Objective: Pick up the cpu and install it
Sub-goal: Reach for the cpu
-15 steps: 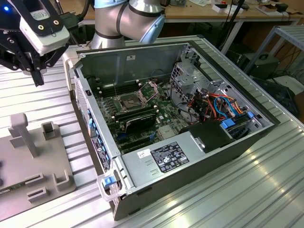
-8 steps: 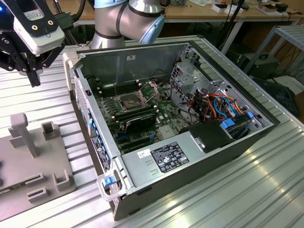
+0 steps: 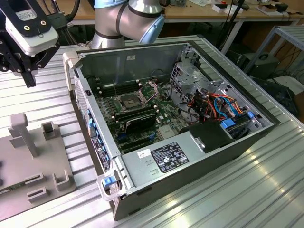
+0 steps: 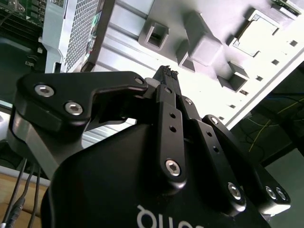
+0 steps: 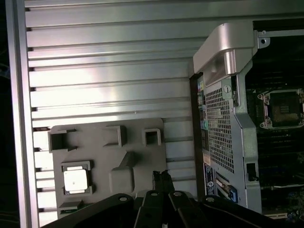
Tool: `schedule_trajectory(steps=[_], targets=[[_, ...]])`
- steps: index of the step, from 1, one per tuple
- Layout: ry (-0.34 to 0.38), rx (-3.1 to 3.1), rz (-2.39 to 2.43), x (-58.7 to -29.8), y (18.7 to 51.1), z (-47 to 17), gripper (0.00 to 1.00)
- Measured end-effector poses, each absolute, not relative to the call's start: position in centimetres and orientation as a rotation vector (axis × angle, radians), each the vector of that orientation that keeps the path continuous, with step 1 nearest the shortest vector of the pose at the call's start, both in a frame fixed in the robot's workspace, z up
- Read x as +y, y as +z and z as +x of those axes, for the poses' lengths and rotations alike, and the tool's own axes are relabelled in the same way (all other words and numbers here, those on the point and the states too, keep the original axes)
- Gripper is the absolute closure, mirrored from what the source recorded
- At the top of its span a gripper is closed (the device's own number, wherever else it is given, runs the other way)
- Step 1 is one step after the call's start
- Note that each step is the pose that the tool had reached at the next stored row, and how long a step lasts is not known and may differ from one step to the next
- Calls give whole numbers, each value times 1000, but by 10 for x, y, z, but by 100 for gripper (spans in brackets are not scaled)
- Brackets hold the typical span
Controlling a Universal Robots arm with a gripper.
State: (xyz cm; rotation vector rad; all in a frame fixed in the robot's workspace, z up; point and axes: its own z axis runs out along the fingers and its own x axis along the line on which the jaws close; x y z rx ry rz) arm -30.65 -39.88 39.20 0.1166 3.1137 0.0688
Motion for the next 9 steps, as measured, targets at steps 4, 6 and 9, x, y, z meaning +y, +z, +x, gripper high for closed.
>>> schedule_trajectory(steps=[4, 6, 9], targets=[[69, 3114, 117, -399, 392, -310, 89], [69, 3114, 117, -399, 392, -314, 89], [69, 3114, 117, -399, 392, -318, 89]])
